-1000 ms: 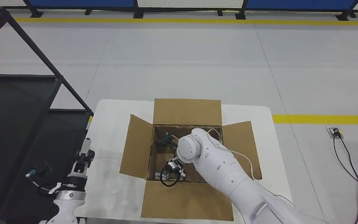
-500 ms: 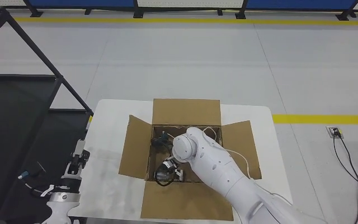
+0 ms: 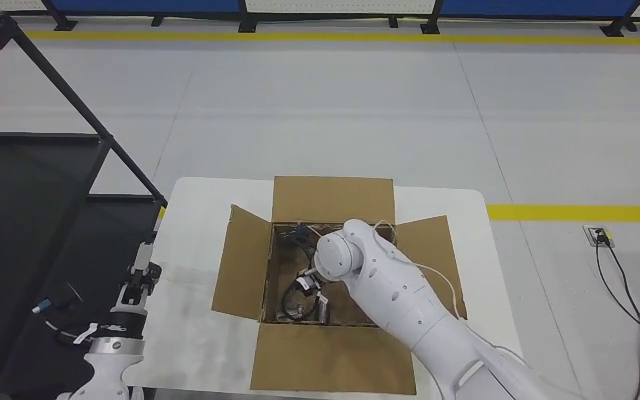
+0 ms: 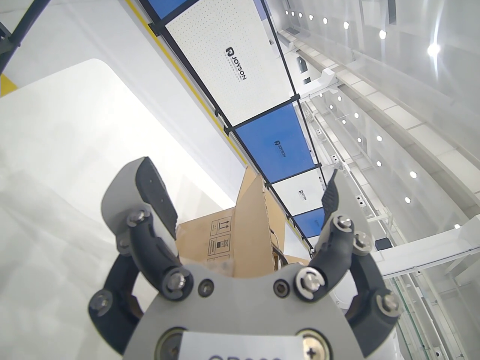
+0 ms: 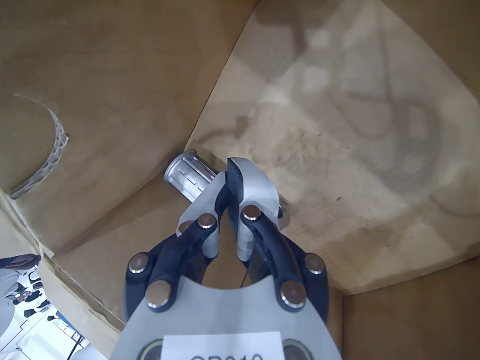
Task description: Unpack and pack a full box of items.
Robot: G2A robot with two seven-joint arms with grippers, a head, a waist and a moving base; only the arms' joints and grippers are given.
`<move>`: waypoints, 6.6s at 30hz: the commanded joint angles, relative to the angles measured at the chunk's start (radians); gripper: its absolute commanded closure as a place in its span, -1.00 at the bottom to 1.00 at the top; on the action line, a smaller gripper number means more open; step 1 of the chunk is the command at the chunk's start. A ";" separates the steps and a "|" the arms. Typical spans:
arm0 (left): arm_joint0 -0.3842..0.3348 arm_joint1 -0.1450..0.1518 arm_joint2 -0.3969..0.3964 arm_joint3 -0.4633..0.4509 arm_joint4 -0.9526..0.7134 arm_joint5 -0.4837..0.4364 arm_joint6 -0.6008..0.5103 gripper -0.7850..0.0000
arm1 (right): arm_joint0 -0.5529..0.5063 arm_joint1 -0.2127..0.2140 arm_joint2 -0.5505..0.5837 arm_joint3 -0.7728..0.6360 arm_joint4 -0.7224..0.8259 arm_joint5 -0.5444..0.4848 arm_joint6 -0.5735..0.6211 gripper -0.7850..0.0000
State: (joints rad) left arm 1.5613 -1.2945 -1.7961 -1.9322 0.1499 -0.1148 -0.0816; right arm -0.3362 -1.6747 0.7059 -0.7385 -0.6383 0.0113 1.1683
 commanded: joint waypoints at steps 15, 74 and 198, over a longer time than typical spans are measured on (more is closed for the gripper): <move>0.004 -0.003 0.027 0.035 0.014 -0.033 0.034 -1.00 | -0.086 0.024 0.006 -0.102 -0.051 -0.010 0.053 0.39; 0.027 0.004 -0.032 0.013 -0.017 -0.044 -0.012 -1.00 | -0.203 0.060 0.069 -0.367 -0.258 0.177 0.111 0.13; 0.037 0.001 -0.018 0.018 -0.023 -0.057 0.025 -1.00 | 0.056 -0.221 -0.174 0.313 -0.229 -0.349 -0.007 0.15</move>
State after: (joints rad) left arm 1.5978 -1.2933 -1.8133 -1.9140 0.1276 -0.1724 -0.0555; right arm -0.2819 -1.8936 0.5310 -0.4287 -0.8665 -0.3400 1.1690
